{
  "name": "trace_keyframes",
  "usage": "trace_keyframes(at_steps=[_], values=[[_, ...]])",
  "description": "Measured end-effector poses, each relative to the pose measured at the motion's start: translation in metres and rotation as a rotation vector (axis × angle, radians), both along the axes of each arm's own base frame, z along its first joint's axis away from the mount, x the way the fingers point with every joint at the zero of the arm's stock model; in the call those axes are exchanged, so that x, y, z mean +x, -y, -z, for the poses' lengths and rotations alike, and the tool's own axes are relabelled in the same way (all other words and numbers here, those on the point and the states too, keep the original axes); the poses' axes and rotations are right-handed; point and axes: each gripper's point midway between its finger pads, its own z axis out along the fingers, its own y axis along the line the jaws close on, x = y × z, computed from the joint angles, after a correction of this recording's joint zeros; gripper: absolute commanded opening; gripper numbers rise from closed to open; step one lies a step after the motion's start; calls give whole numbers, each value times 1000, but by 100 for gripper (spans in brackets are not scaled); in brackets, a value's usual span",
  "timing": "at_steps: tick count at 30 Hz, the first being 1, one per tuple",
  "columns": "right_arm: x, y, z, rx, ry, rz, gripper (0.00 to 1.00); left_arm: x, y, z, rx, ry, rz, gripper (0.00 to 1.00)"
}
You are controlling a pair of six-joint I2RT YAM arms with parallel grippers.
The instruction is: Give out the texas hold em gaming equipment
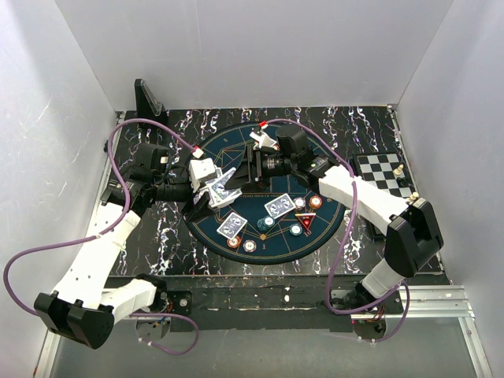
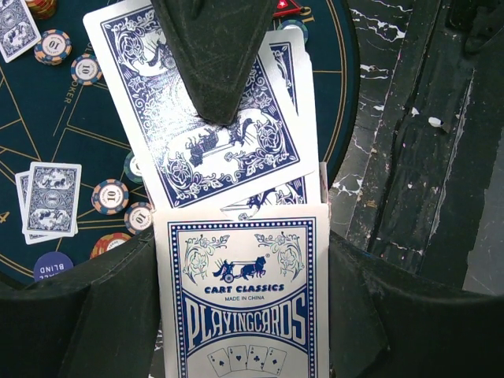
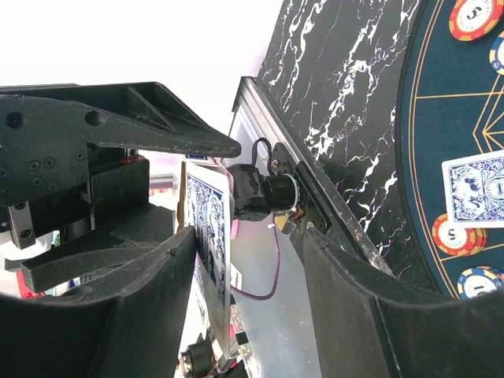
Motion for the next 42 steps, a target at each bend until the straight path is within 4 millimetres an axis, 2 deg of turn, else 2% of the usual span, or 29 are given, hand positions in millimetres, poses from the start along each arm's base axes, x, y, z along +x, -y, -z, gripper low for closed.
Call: trace_keyframes(at_steps=[20,28,31,39,42], values=[[11,20,-11,-23,72,38,50,0,1,-2,-6,7,2,3],[14,18,-35,1,131,30,42,-2,1,-2,-18,18,6,2],[15,19,-39,3,147,28,33,-4,1,3,-17,10,8,2],[14,24,-32,-25,137,25,18,-7,0,8,-14,0,8,2],[14,26,-30,-37,132,25,6,-7,0,7,-15,2,7,2]])
